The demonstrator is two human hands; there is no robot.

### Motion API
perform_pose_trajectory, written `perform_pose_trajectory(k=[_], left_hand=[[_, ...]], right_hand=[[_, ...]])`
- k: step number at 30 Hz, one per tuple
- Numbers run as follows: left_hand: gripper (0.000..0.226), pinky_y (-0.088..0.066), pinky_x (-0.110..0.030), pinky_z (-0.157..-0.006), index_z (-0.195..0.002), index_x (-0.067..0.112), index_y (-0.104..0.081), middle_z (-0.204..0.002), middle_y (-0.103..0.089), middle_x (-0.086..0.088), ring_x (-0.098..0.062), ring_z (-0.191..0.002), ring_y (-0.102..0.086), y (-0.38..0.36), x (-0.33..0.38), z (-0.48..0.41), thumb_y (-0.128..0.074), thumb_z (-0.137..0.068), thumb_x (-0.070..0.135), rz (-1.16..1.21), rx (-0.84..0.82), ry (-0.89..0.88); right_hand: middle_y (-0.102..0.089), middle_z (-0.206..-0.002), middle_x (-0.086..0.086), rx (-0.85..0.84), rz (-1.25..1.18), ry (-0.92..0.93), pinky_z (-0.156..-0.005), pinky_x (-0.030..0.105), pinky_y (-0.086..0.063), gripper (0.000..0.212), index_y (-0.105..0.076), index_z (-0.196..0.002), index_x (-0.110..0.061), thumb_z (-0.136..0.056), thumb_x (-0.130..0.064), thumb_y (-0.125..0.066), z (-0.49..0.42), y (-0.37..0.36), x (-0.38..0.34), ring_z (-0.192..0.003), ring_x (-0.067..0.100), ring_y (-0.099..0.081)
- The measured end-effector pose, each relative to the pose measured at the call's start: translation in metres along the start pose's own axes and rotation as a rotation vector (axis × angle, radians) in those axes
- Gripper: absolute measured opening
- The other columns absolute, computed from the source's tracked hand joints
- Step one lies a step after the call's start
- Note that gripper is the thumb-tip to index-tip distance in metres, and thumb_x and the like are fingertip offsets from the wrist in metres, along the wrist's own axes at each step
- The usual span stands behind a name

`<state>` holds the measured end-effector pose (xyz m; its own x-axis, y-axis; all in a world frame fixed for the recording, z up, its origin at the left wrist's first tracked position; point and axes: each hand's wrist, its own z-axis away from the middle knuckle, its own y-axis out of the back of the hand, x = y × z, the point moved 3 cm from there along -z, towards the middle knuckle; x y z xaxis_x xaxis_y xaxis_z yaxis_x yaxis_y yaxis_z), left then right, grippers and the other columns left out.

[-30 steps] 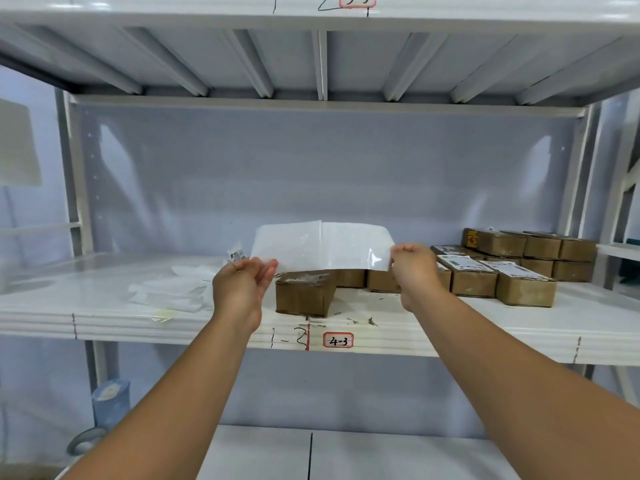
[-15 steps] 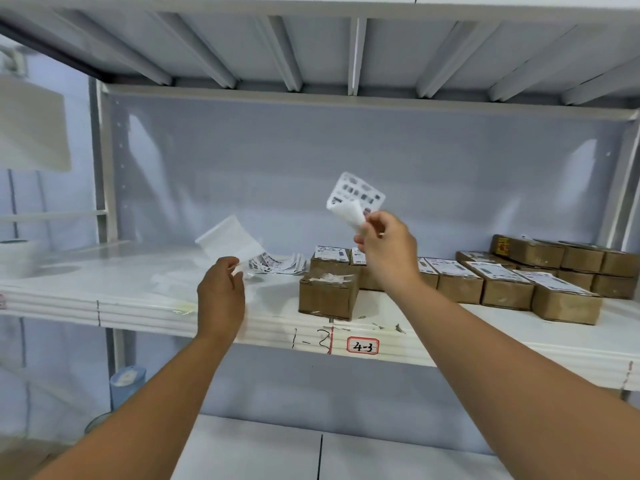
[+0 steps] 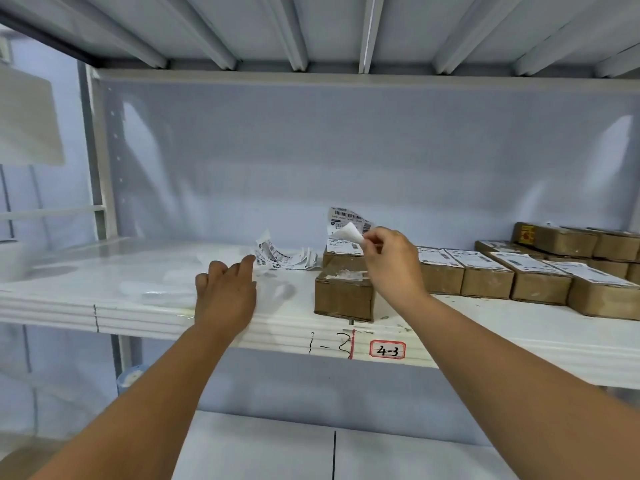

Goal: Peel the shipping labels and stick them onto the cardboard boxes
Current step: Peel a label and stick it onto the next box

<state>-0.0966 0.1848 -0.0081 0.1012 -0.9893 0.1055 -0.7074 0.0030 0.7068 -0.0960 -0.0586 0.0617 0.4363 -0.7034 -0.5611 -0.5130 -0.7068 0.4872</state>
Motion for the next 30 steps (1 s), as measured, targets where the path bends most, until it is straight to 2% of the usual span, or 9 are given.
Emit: perform_pose_trajectory(k=[3, 7, 10, 12, 15, 17, 21, 26, 30], left_hand=[[0.043, -0.028, -0.040, -0.083, -0.111, 0.010, -0.062, -0.105, -0.068, -0.010, -0.036, -0.100, -0.057, -0.005, 0.000, -0.003, -0.048, -0.071, 0.003, -0.032, 0.180, -0.182], [0.047, -0.030, -0.037, -0.085, -0.097, 0.010, -0.068, -0.101, -0.068, -0.011, -0.034, -0.093, -0.063, 0.015, 0.019, 0.000, -0.032, -0.068, -0.002, 0.073, 0.297, -0.308], [0.027, -0.039, -0.027, -0.078, -0.099, 0.015, -0.061, -0.105, -0.058, -0.005, -0.022, -0.087, -0.062, 0.039, 0.046, -0.001, -0.042, -0.089, -0.002, 0.765, 0.219, -0.032], [0.013, -0.042, -0.024, -0.082, -0.100, 0.026, -0.056, -0.109, -0.052, 0.000, -0.016, -0.092, -0.060, 0.050, 0.065, -0.002, -0.047, -0.096, 0.016, 1.176, -0.007, 0.139], [0.015, -0.049, -0.024, -0.083, -0.093, 0.024, -0.060, -0.098, -0.057, 0.002, -0.015, -0.089, -0.062, 0.066, 0.089, -0.004, -0.046, -0.098, 0.024, 1.501, -0.203, 0.099], [0.021, -0.051, -0.018, -0.074, -0.087, 0.014, -0.063, -0.092, -0.061, -0.001, -0.009, -0.079, -0.063, 0.072, 0.100, -0.002, -0.046, -0.098, 0.018, 1.576, -0.267, 0.072], [0.018, -0.055, -0.018, -0.069, -0.089, -0.001, -0.063, -0.083, -0.062, -0.009, -0.014, -0.076, -0.060, 0.075, 0.109, -0.001, -0.046, -0.091, -0.009, 1.666, -0.340, 0.314], [0.030, -0.056, -0.019, -0.064, -0.086, 0.001, -0.065, -0.089, -0.064, -0.011, -0.020, -0.079, -0.063, 0.077, 0.110, -0.004, -0.043, -0.084, -0.019, 1.702, -0.362, 0.444], [0.028, -0.056, -0.019, -0.063, -0.089, 0.005, -0.067, -0.092, -0.066, -0.008, -0.017, -0.080, -0.064, 0.078, 0.110, -0.006, -0.049, -0.085, -0.016, 1.660, -0.374, 0.349]], right_hand=[[-0.062, -0.101, 0.004, 0.020, -0.016, -0.020, -0.062, 0.024, -0.035, 0.017, -0.067, -0.102, -0.018, -0.096, -0.020, -0.051, 0.003, -0.003, 0.008, -0.077, 0.013, -0.052], [-0.060, -0.103, 0.001, 0.036, -0.045, -0.024, -0.068, 0.024, -0.037, 0.018, -0.067, -0.105, -0.017, -0.096, -0.020, -0.052, 0.012, 0.002, 0.005, -0.079, 0.010, -0.052], [-0.060, -0.099, -0.002, 0.024, -0.139, -0.022, -0.065, 0.020, -0.039, 0.018, -0.068, -0.105, -0.017, -0.096, -0.018, -0.052, 0.020, 0.008, 0.000, -0.076, 0.007, -0.052], [-0.062, -0.094, -0.003, -0.010, -0.238, -0.028, -0.060, 0.014, -0.036, 0.016, -0.069, -0.101, -0.017, -0.095, -0.016, -0.054, 0.027, 0.010, -0.003, -0.072, 0.003, -0.051], [-0.064, -0.093, -0.002, -0.058, -0.298, 0.017, -0.065, 0.016, -0.039, 0.014, -0.069, -0.098, -0.017, -0.093, -0.016, -0.057, 0.039, 0.013, -0.005, -0.076, 0.004, -0.054], [-0.063, -0.095, -0.001, -0.058, -0.250, 0.073, -0.073, 0.022, -0.044, 0.013, -0.070, -0.096, -0.016, -0.092, -0.015, -0.058, 0.045, 0.016, -0.006, -0.082, 0.010, -0.057], [-0.052, -0.098, -0.011, -0.057, -0.152, 0.159, -0.078, 0.022, -0.046, 0.011, -0.072, -0.095, -0.014, -0.089, -0.017, -0.063, 0.054, 0.027, -0.006, -0.080, 0.008, -0.056], [-0.029, -0.122, -0.007, -0.222, -0.286, 0.001, -0.089, 0.015, -0.044, 0.017, -0.065, -0.101, -0.033, -0.086, -0.028, -0.069, 0.053, 0.036, -0.001, -0.086, -0.008, -0.053], [-0.054, -0.123, -0.003, -0.231, -0.558, -0.142, -0.096, 0.024, -0.041, 0.017, -0.067, -0.104, -0.027, -0.092, -0.035, -0.058, 0.041, 0.038, 0.001, -0.110, 0.005, -0.052]])
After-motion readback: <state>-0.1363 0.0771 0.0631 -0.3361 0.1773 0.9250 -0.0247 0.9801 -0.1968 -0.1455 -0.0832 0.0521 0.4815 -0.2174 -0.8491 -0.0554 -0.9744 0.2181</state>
